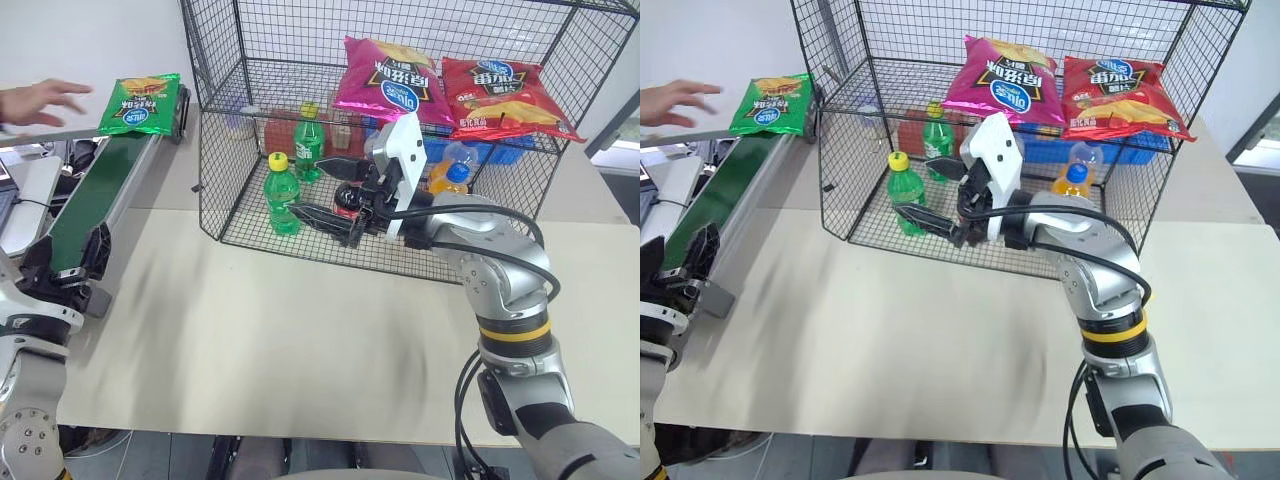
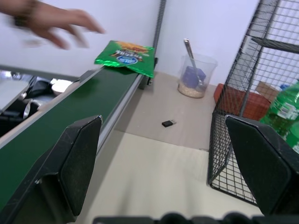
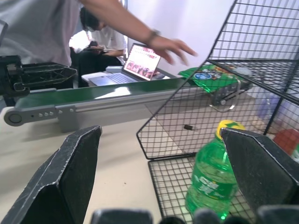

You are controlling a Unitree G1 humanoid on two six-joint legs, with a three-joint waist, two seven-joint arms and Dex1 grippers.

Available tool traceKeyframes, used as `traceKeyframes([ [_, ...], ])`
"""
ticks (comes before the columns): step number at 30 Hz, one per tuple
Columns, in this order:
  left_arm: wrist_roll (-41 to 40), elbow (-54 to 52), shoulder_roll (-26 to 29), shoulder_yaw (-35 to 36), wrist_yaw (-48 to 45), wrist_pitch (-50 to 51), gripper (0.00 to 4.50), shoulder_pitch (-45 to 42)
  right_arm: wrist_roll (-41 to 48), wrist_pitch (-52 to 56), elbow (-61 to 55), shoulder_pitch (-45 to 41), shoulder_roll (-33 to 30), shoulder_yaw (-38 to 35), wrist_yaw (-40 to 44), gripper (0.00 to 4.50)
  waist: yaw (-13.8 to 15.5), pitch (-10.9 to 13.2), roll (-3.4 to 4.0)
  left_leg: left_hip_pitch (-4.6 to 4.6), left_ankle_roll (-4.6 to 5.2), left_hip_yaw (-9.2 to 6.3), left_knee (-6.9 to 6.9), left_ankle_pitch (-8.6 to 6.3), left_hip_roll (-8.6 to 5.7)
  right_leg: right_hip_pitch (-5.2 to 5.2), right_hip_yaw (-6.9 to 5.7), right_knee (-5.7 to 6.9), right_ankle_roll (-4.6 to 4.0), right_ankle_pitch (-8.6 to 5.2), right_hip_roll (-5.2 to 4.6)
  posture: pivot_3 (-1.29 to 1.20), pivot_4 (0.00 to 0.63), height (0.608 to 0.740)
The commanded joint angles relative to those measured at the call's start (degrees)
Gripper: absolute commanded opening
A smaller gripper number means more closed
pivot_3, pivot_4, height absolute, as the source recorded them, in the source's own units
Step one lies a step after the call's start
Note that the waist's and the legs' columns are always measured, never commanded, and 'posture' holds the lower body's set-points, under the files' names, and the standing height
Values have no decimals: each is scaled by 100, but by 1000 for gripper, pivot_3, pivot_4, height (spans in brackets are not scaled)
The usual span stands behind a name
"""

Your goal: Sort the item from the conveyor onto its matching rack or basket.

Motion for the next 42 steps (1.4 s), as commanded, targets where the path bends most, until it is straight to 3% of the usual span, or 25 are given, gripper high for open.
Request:
traceKeyframes([
  [1,-59,-331,35,-186,84,-61,4487,61,106,-2,-213,-58,41,-62,-94,4500,0,0,0,0,0,0,0,0,0,0,0,0,0,0,-1,0,150,740],
  [19,-199,26,493,-464,-33,10,4487,-91,202,207,-575,84,-55,-203,-414,4500,-16,0,0,2,0,1,-1,0,2,-3,3,3,0,0,6,0,150,740],
  [27,-787,504,449,582,530,-57,4487,-15,728,424,-335,-449,-234,-260,103,4500,-15,0,0,3,0,0,-1,0,8,-8,3,3,0,0,2,0,150,740],
  [35,-3040,1812,977,1897,1761,535,4487,43,860,381,-147,-1092,-347,11,773,4500,-17,1,-2,2,0,-5,-1,0,10,-8,-5,4,0,0,-4,0,150,740],
  [42,-4640,3076,1467,2194,2232,792,4487,-11,774,211,-70,-1327,-276,164,967,4500,0,-2,-11,3,-1,-18,-1,0,10,-8,-32,7,0,0,-20,0,150,740],
])
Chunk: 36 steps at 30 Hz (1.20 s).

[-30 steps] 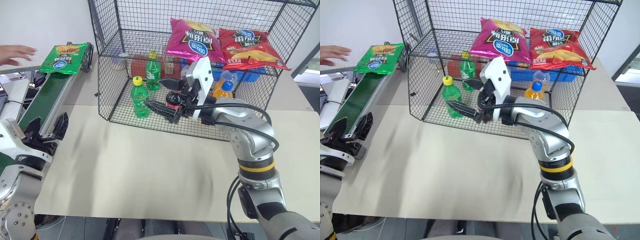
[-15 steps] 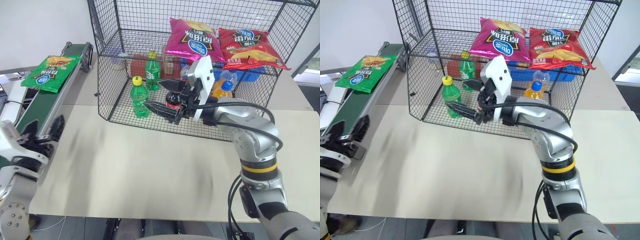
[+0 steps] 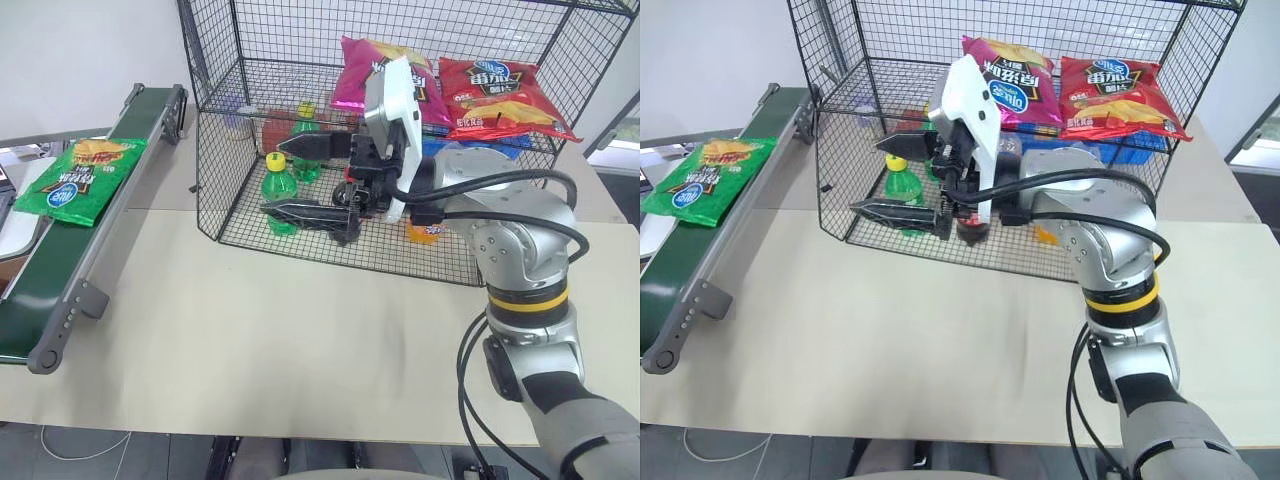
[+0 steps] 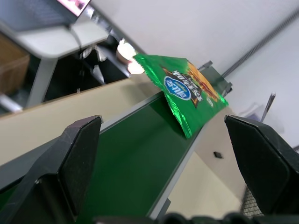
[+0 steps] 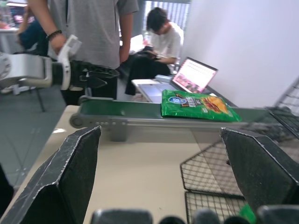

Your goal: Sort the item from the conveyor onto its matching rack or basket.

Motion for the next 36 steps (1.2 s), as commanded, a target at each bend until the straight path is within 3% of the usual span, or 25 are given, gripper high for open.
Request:
traceKeyframes([
  [1,-824,439,245,138,185,163,4487,-21,8,-156,-48,-155,38,-45,20,4500,5,0,0,0,0,0,0,0,-1,0,-3,0,0,0,-6,0,150,740],
  [6,-1335,1180,570,187,112,287,4487,10,-2,-118,-83,-142,51,-49,-15,4500,-4,0,0,5,0,-1,-5,0,-4,-6,-88,5,-1,0,-61,0,150,740],
  [13,-1135,1959,886,66,-167,394,4487,36,-9,-72,-108,-146,62,-103,-166,4500,-2,1,-1,16,-1,6,-15,0,-9,-4,-100,4,-1,0,-73,0,150,740],
  [21,-1246,2343,908,31,-323,631,4487,-90,47,-15,-154,-157,39,-118,-265,4500,-3,1,-3,16,-1,6,-19,0,-8,-5,-100,2,-2,1,-80,0,150,740],
  [34,-629,2287,874,-100,-1015,842,4487,63,60,-9,-117,-194,49,-102,-310,4500,-12,1,-3,24,-2,11,-32,0,-7,-6,-98,-2,-4,1,-90,0,150,740],
  [36,-613,2213,836,-99,-1054,839,3985,58,61,-13,-115,-194,54,-100,-311,4500,-13,1,-3,24,-2,11,-34,0,-7,-7,-98,-5,-5,1,-92,0,150,740],
])
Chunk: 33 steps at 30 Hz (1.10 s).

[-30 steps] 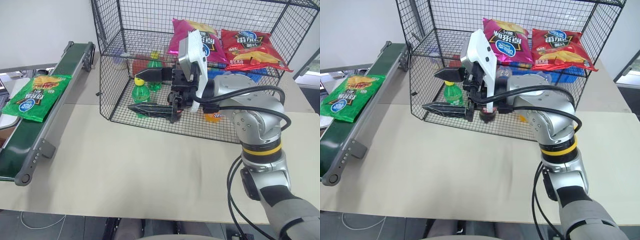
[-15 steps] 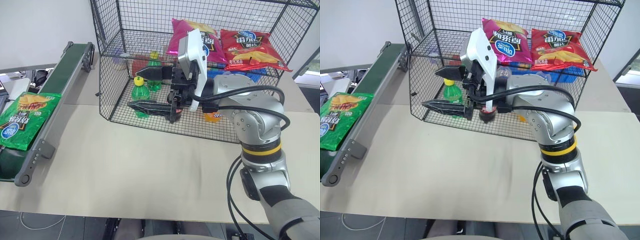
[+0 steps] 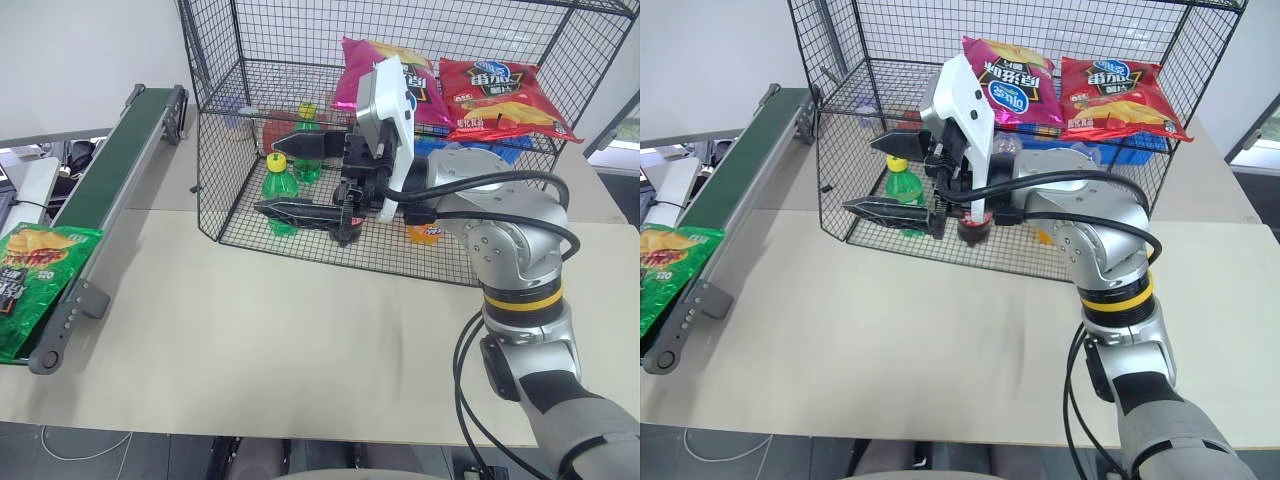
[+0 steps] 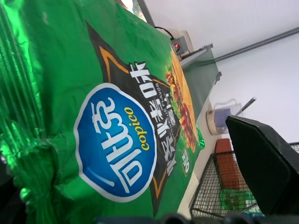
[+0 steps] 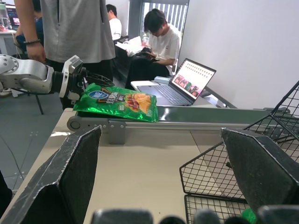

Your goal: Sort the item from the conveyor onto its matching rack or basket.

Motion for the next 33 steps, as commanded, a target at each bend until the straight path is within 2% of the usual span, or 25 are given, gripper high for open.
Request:
traceKeyframes([
  [1,89,-252,-35,21,-74,-1,3692,37,45,-24,-148,-193,7,-101,-39,4500,0,0,0,-1,0,0,-1,0,0,-2,0,0,0,0,0,0,150,740],
  [8,-103,-705,-190,63,106,-78,425,-67,10,-73,-99,-202,29,-81,-23,4500,6,0,-5,-6,-1,-1,-5,0,2,-4,-1,-15,-7,4,-5,0,150,740],
  [9,-168,-797,-221,69,143,-89,101,-85,7,-75,-98,-199,29,-83,-23,4500,6,0,-5,-5,-1,-1,-7,0,2,-3,-1,-20,-11,6,-5,0,150,740],
  [14,-627,-1454,-376,70,370,-254,101,-189,-6,-83,-126,-150,29,-104,-66,4500,9,0,-6,-11,-1,-1,-8,0,3,-3,-2,-37,-23,13,-7,0,150,740],
  [20,-1619,-2732,-253,-43,555,-366,101,-243,-193,-319,-179,10,-118,-165,-100,4500,16,0,-7,-13,-1,0,-8,0,3,-2,-2,-38,-24,14,-7,0,150,740],
  [24,-1711,-3410,-160,-254,526,-387,101,-642,-213,-501,-259,134,-151,-245,-121,4500,24,0,-7,-14,-2,1,-6,1,-1,1,-2,-39,-24,14,-5,0,150,740],
  [27,-1711,-3898,-113,-875,580,-527,101,-1525,-94,-482,-424,274,-29,-374,-342,4500,46,1,-7,-11,-3,1,-4,2,-2,9,-1,-38,-23,13,7,0,150,740],
  [29,-1711,-4160,-98,-1620,686,-632,101,-2249,-184,-552,-462,307,7,-426,-489,4500,75,3,-6,-15,-6,2,-1,4,-2,8,-1,-40,-23,14,18,0,150,740],
  [33,-1711,-4095,-356,-2739,1048,-768,101,-3551,-290,-544,-531,320,-59,-475,-656,4500,146,3,-7,-21,-12,4,5,8,-15,11,-3,-39,-20,13,35,0,150,740],
])
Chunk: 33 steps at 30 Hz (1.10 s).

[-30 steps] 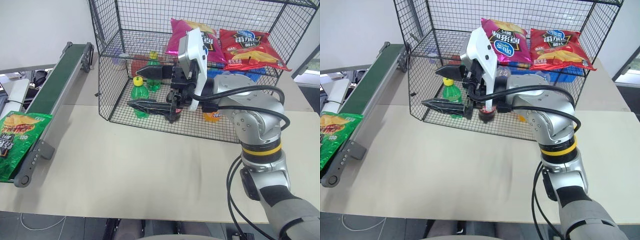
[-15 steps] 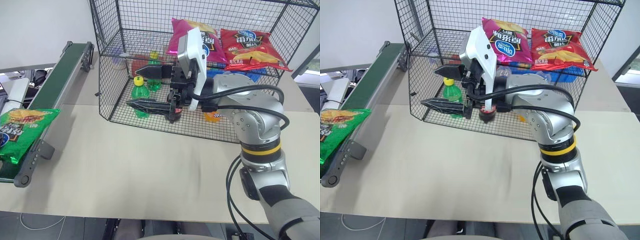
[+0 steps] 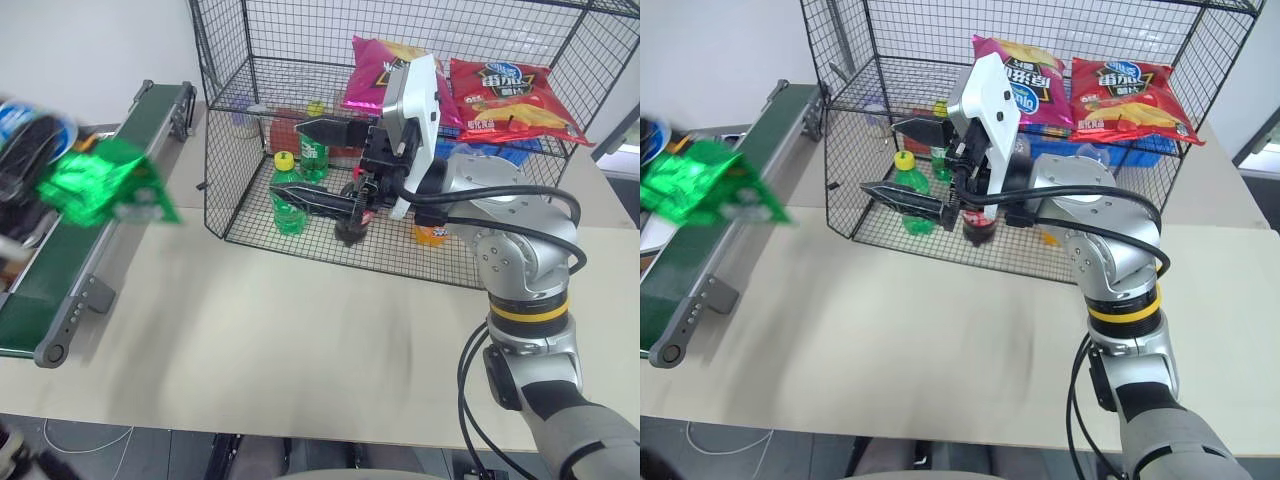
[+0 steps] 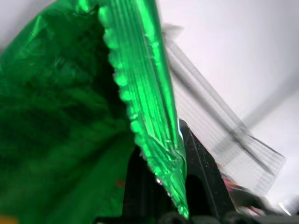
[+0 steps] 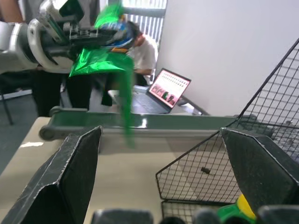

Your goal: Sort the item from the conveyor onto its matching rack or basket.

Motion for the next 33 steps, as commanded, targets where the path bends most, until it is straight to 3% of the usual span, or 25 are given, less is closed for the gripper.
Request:
traceKeyframes([
  [1,-69,57,-153,-666,222,-181,101,-797,-102,-143,-239,-44,-99,-188,-180,4500,0,0,0,-1,0,3,0,0,-1,-1,1,-1,1,0,2,0,150,740],
  [8,46,1116,-381,-1716,44,-315,101,-2320,-444,-110,-466,4,-240,-362,-816,4500,32,2,0,-1,-22,3,-4,14,5,-9,1,5,2,0,36,0,150,740],
  [14,1052,2026,-799,-2160,-856,-397,101,-3138,-1029,-450,-693,14,-207,-468,-1502,4500,44,2,0,-6,-38,5,-3,24,6,-9,9,0,3,0,72,0,150,740],
  [21,2682,3196,-1432,-2218,-1974,-1040,101,-3764,-1177,-249,-844,15,-198,-488,-1875,4500,45,2,0,-5,-63,7,-6,40,7,-11,10,1,3,0,81,0,150,740],
  [28,3266,3653,-1811,-2093,-2656,-1042,101,-4111,-1118,-118,-994,145,-188,-533,-2021,4500,44,3,-1,-17,-55,4,-5,36,11,-15,11,-2,3,0,82,0,150,740],
  [33,3587,3747,-2001,-1954,-2769,-947,101,-3754,-1100,-104,-1011,172,-182,-559,-2053,4500,29,3,0,-13,-53,4,-5,35,12,-15,12,2,3,0,82,0,150,740],
])
